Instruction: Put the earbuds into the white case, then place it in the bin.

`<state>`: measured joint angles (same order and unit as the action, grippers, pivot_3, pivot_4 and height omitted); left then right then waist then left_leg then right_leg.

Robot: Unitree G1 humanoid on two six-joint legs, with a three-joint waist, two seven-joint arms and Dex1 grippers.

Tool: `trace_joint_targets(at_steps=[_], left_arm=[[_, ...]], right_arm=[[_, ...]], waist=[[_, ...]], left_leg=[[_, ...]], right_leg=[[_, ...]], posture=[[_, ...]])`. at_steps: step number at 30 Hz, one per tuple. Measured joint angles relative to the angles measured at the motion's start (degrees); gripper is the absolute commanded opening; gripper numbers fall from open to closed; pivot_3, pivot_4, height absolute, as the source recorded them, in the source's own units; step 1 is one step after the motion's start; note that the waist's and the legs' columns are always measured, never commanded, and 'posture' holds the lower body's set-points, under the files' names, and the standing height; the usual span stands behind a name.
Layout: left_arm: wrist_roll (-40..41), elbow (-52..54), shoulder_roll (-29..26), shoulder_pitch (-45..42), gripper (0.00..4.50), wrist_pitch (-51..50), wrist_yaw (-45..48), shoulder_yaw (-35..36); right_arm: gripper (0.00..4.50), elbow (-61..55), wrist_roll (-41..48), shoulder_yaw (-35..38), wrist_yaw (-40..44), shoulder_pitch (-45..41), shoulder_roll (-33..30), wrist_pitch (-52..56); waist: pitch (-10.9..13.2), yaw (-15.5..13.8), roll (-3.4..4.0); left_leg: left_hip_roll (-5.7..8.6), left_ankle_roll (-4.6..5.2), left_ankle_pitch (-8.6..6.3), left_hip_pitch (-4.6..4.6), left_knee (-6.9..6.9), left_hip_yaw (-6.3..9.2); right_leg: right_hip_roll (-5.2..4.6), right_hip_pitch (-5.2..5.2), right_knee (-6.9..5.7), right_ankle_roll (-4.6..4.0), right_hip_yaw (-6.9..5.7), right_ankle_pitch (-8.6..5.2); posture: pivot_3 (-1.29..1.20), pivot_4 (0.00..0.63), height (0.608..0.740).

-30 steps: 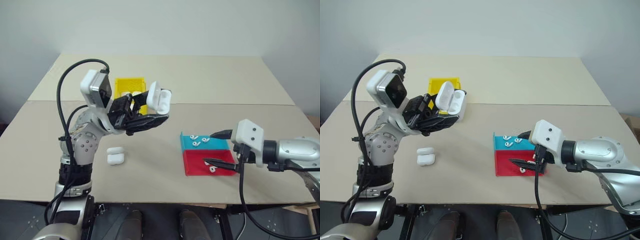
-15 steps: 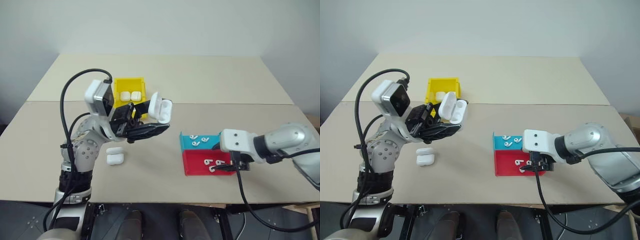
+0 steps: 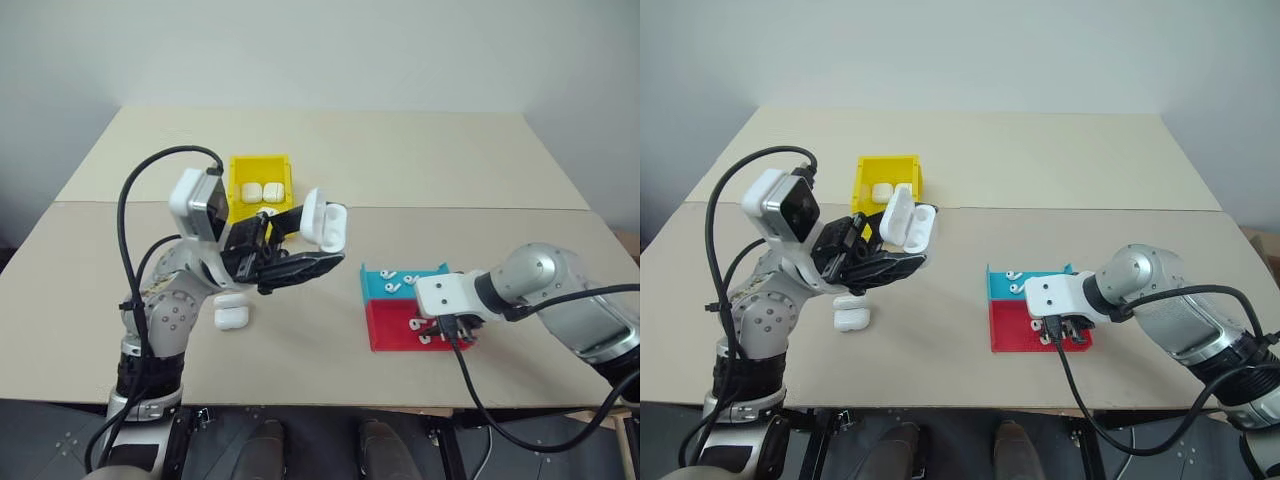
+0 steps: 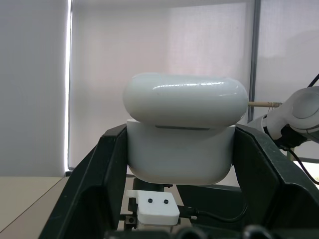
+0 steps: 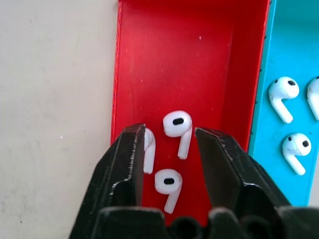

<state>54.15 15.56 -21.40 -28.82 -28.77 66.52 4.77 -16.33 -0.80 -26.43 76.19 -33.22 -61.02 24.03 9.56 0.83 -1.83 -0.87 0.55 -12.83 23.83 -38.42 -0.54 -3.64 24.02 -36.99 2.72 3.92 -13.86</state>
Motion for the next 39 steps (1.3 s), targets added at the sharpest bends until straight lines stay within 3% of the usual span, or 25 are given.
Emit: trace_joint_targets(at_steps=[6,31,37,39], left_arm=[[0.0,1.5,0.0,0.4,2.81,0.0,-1.1,0.0],[0.0,2.8,-0.5,0.8,2.81,0.0,-3.1,-0.4],[0.0,3.0,-0.5,0.8,2.81,0.0,-3.4,-0.4],[0.0,3.0,-0.6,0.8,2.81,0.0,-3.4,-0.4]], right_arm=[[2.03,-1.0,1.0,2.5,3.2,2.1,-1.8,-2.6],[2.03,3.8,-5.2,0.4,4.1,2.5,3.1,-6.1],[0.62,3.8,-5.3,0.4,4.7,2.7,3.2,-6.9],[0.62,3.8,-5.5,0.4,4.7,2.8,3.2,-7.1]], waist=[[0.0,0.0,0.0],[0.0,0.0,0.0],[0.0,0.0,0.01],[0.0,0.0,0.01]], left_leg=[[0.0,0.01,-0.01,0.0,0.0,0.01],[-0.02,0.01,-0.01,-0.04,-0.02,0.01],[-0.02,0.01,-0.01,-0.05,-0.03,0.01],[-0.02,0.01,-0.01,-0.06,-0.03,0.01]], right_leg=[[0.0,-0.02,0.01,0.0,0.0,0.0],[0.04,-0.04,0.0,-0.04,0.0,0.02],[0.04,-0.05,-0.01,-0.04,0.0,0.02],[0.04,-0.06,-0.01,-0.04,0.0,0.02]], posture=[[0.0,0.15,0.74],[0.0,0.15,0.74],[0.0,0.15,0.74],[0.0,0.15,0.74]])
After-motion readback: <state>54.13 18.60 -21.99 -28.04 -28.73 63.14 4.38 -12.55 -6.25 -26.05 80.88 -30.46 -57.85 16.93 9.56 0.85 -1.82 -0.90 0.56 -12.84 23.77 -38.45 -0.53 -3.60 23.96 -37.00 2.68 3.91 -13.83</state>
